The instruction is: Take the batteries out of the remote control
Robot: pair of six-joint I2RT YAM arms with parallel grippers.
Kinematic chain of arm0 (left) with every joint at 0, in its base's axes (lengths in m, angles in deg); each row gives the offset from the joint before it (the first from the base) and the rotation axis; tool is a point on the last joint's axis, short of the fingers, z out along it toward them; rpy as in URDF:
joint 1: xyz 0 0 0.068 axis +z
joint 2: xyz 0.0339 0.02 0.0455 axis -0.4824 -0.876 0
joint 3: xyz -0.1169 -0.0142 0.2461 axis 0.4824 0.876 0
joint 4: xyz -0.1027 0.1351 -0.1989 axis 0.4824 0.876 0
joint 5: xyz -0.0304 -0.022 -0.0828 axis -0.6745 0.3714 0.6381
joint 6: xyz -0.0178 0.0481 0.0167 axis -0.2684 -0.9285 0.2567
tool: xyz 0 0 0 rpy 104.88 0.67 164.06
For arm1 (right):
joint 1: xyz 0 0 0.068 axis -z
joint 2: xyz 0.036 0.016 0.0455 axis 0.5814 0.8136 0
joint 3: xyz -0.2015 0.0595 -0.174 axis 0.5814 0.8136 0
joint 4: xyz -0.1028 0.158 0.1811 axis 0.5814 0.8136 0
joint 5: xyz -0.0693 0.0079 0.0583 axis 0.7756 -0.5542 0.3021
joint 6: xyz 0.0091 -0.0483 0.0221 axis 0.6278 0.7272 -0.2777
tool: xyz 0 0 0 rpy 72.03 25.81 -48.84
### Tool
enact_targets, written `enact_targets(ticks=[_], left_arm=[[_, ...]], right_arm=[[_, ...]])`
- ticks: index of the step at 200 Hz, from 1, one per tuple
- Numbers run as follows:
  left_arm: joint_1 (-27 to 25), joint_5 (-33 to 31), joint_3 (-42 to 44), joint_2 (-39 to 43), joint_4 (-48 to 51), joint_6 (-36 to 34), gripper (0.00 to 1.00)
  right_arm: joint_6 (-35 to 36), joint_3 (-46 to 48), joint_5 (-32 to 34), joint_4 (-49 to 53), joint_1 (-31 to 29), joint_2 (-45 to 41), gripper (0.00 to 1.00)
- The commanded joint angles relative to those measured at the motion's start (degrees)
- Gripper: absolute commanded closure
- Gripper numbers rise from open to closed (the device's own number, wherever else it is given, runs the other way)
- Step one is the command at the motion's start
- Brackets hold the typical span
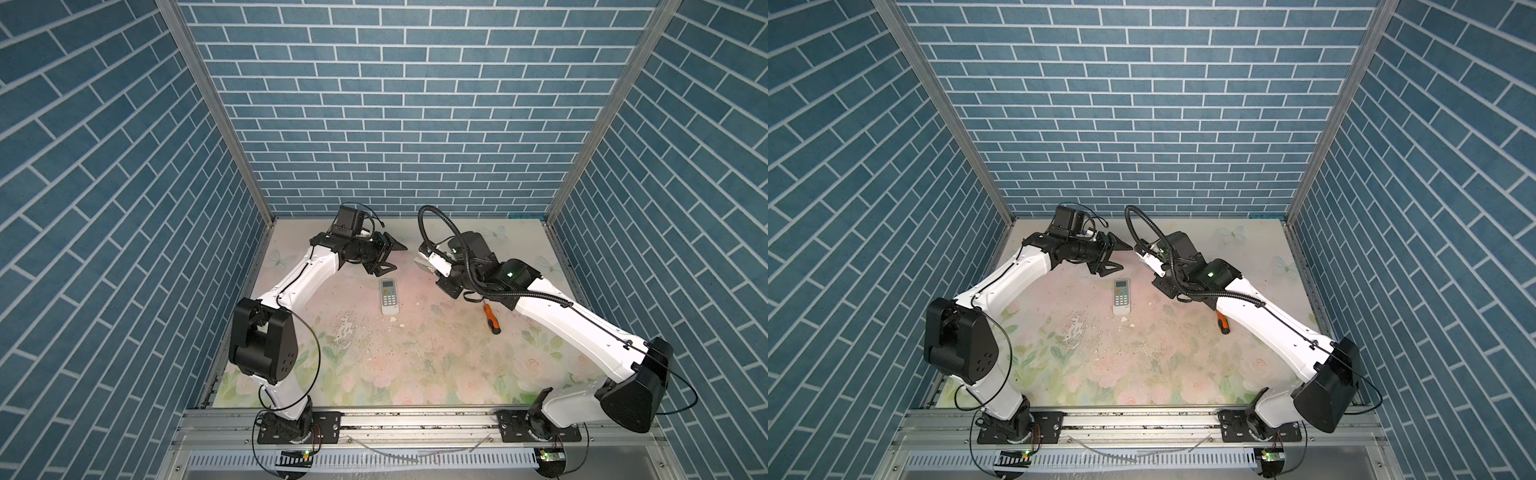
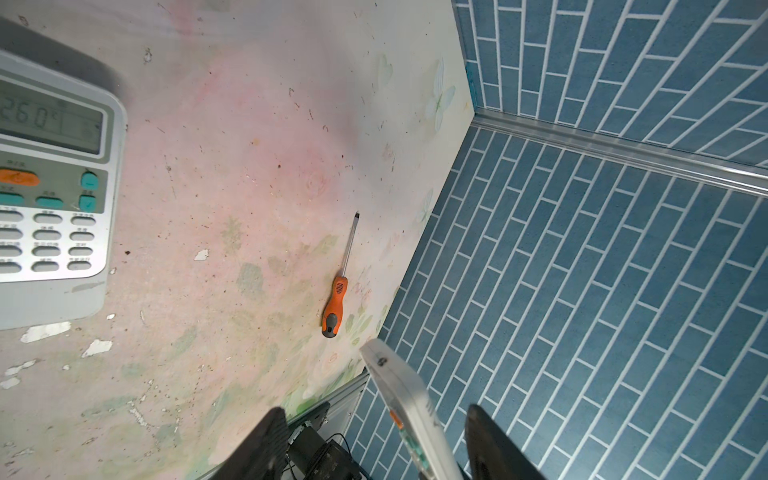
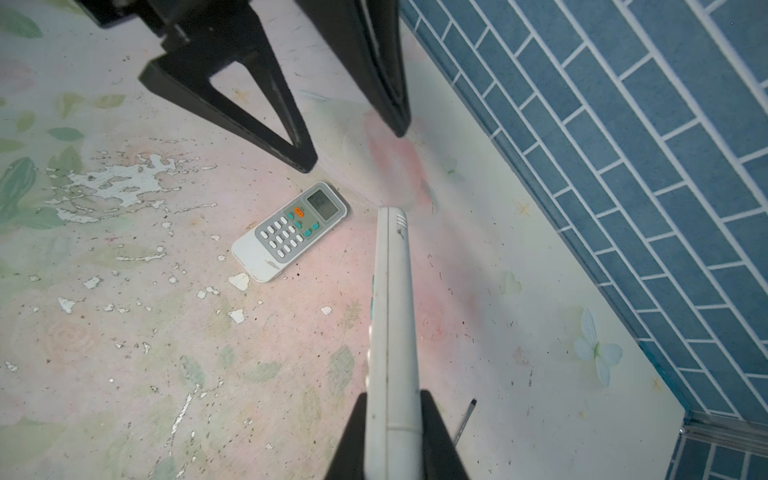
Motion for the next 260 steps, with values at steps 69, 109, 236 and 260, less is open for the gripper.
enact_targets(ticks=[69, 109, 236, 260], left_arm=[[-4.57, 1.94, -0.26, -4.75, -9.03, 6.89, 0.4], [-4.76, 2.62, 0.27, -5.38, -10.24, 7.8, 0.55], [-5.27, 3.1, -0.97, -6.18, -11.9, 9.39, 0.58], [-5.28, 3.45, -0.22, -6.18, -13.71, 10.45, 0.66]], right_arm=[[5.1, -7.05, 4.22, 0.65, -3.81, 4.82, 1.0], [5.74, -6.83, 5.11, -0.08, -4.31, 5.4, 1.0], [7.73, -8.2, 8.12, -0.57, -6.71, 8.08, 1.0], [7.71, -8.4, 8.26, -0.65, -6.97, 8.23, 1.0]])
